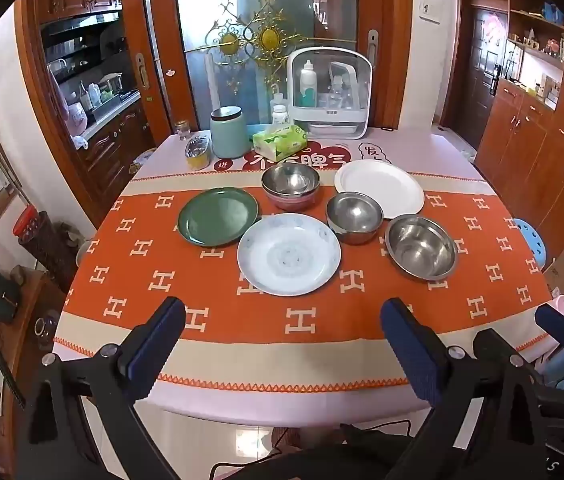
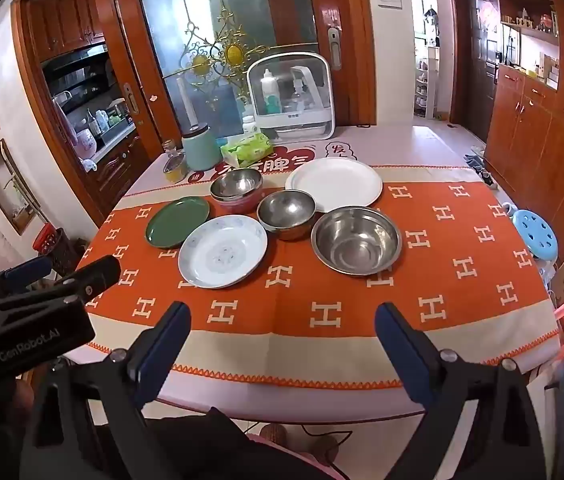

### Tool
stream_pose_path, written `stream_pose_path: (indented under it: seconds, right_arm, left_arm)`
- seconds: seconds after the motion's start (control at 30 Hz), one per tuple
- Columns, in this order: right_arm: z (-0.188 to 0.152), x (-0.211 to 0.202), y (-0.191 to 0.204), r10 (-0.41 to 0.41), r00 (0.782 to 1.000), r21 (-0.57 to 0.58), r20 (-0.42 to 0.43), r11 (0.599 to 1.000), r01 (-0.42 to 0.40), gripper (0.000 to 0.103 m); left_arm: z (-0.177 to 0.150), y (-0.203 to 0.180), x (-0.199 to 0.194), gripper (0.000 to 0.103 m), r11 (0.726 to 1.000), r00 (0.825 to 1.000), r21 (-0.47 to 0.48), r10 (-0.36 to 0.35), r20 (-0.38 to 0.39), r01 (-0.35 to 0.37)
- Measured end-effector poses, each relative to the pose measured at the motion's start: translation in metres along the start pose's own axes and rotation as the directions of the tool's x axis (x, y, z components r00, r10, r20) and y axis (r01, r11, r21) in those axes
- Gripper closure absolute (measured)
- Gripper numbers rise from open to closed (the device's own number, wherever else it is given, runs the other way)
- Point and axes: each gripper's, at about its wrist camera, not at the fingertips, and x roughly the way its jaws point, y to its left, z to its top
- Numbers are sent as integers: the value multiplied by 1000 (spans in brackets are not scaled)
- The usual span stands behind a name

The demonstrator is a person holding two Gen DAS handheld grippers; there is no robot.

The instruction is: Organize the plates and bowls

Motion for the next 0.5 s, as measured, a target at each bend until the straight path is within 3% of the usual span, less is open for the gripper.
stream_pose_path:
  seconds: [0.5]
  right_arm:
    - [-3, -2, 10, -13, 1000, -1, 0, 1000, 13, 9]
  left_arm:
    - [4, -9, -2, 6, 1000, 1000, 3, -14, 8, 14]
